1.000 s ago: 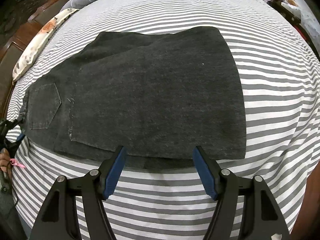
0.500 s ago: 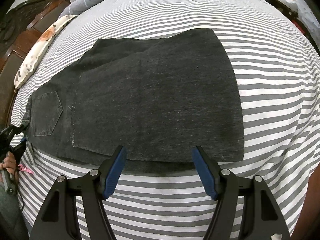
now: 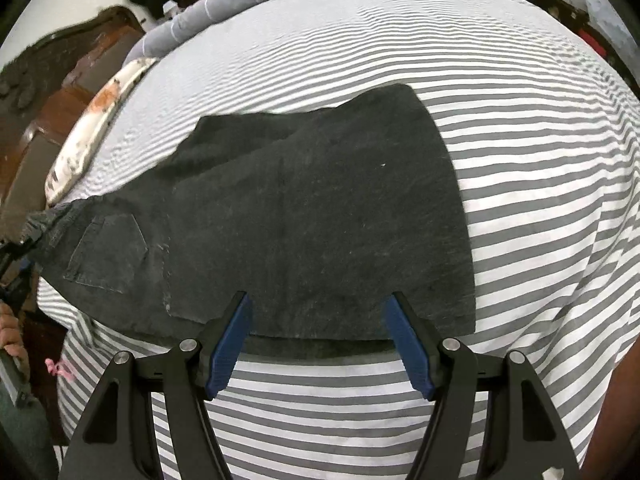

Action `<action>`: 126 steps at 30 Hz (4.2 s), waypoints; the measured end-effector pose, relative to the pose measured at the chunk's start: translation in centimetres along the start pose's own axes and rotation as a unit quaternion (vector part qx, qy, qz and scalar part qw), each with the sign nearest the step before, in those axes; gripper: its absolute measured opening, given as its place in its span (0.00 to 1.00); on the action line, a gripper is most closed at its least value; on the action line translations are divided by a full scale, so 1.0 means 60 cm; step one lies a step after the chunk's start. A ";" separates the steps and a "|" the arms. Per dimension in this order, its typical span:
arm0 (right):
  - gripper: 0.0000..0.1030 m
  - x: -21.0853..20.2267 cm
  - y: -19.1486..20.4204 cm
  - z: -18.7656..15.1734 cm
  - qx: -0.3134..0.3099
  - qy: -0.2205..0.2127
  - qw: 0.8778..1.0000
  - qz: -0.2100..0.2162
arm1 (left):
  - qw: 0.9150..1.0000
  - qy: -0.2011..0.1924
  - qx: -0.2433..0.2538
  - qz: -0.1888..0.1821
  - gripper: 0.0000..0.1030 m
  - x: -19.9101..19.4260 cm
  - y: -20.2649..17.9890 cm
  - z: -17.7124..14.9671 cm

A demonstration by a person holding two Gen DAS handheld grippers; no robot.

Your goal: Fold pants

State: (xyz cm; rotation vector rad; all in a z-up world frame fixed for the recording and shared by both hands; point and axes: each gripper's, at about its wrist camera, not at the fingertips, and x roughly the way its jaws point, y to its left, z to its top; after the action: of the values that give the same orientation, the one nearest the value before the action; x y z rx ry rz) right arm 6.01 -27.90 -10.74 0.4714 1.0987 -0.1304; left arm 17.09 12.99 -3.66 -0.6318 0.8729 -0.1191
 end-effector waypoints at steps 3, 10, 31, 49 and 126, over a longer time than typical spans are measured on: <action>0.65 -0.014 -0.015 0.003 0.012 -0.011 1.000 0.012 | 0.998 0.005 0.058 -0.031 0.19 -0.003 -0.087 -0.012; 0.65 -0.053 -0.077 0.007 0.066 -0.040 0.996 0.038 | 0.981 0.047 0.164 -0.092 0.19 0.038 -0.267 -0.083; 0.65 -0.106 -0.248 0.018 0.190 -0.093 0.976 0.058 | 0.931 0.163 0.308 -0.112 0.18 0.186 -0.443 -0.367; 0.65 -0.094 -0.247 0.021 0.183 -0.085 0.976 0.076 | 0.906 0.185 0.366 -0.106 0.34 0.152 -0.404 -0.396; 0.51 0.025 -0.141 -0.004 0.068 -0.001 0.997 -0.038 | 0.888 0.151 0.426 0.086 0.40 0.168 -0.201 -0.375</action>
State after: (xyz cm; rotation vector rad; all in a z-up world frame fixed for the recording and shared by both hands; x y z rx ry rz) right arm 3.69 -35.15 -14.68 0.5507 1.1103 -0.2728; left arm 8.67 -10.82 -14.36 0.3011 1.0608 -0.4211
